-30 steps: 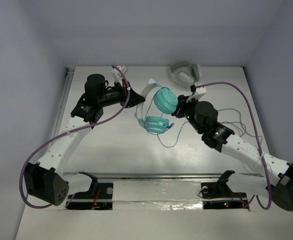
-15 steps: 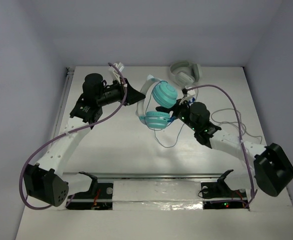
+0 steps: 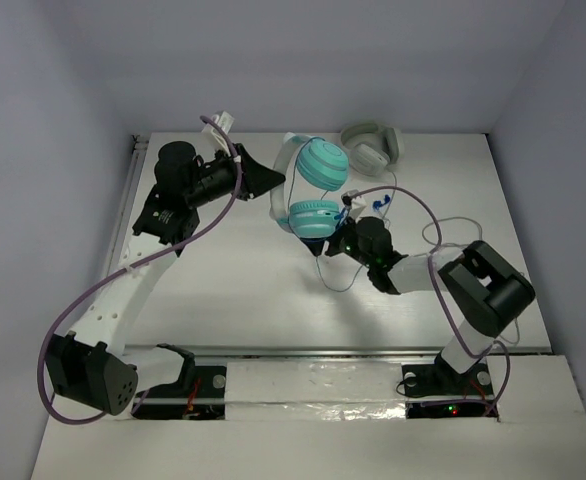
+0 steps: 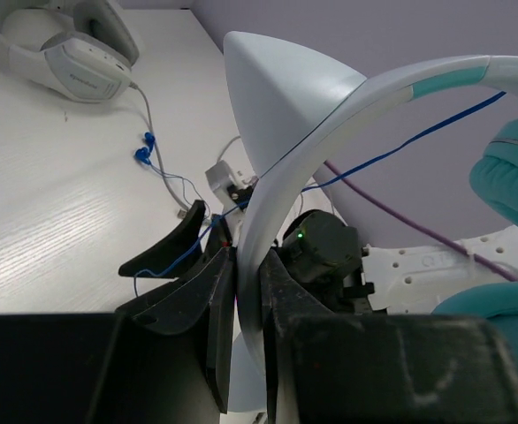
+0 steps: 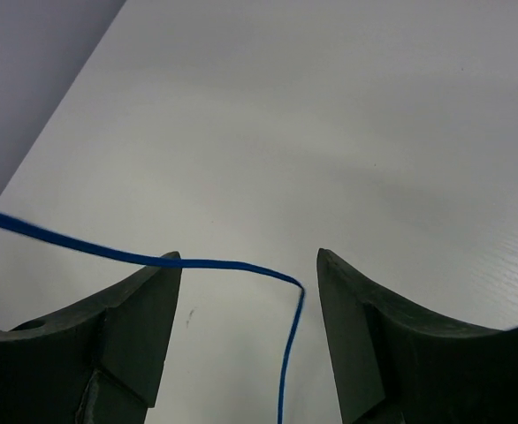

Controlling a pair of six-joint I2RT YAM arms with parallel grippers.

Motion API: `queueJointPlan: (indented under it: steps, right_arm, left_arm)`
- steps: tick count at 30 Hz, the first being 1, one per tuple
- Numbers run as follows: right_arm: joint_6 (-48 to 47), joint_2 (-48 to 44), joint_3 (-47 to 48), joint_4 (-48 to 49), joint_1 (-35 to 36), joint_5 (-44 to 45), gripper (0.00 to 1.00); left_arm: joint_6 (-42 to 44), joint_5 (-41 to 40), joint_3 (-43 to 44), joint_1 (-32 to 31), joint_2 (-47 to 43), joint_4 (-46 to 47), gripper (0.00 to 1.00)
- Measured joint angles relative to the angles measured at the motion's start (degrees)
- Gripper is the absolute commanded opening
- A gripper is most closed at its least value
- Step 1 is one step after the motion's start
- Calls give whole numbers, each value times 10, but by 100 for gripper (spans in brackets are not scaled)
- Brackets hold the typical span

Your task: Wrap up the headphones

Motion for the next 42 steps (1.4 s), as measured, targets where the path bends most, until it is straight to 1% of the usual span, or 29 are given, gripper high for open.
queueJointPlan:
  steps: [4,8,11,14,16,17,18,19,21,23,26,30,36,42]
  right_arm:
    - [9,44,0,33,0,3,66]
    - [16,61,-2,45,0,17,64]
    - [26,61,-14,63,0,20,58]
    - [42,62,-33,80,1,16,50]
    - [52,66,-41,88,8,15,41]
    - [56,70,-42,89,14,14,35]
    - [61,74,-42,89,20,12,21]
    - [64,77,-42,89,25,8,16]
    - [80,78,-44,91,36,-5,5]
    - [87,73,-50,91,51,-8,0]
    - [95,48,-62,82,74,-10,0]
    - [97,-5,-62,22,120,5,0]
    - [90,-87,-47,-128,210,47,0]
    - [82,-144,16,-332,280,115,0]
  left_arm:
    - [-11,-3,2,2,0,5,0]
    - [-18,-6,6,4,0,8,0]
    - [-21,-13,9,4,0,10,0]
    - [-26,-23,9,9,0,12,0]
    - [-33,-33,9,14,0,14,0]
    - [-35,-39,9,15,-1,15,0]
    - [-40,-45,9,15,-2,17,0]
    - [-43,-54,9,17,-3,18,0]
    - [-48,-76,7,18,-9,20,0]
    - [-52,-102,4,18,-19,22,0]
    - [-58,-151,-12,19,-44,29,0]
    - [-64,-233,-42,21,-75,37,0]
    - [-61,-369,-91,22,-88,38,0]
    - [-33,-481,-117,22,-85,2,0]
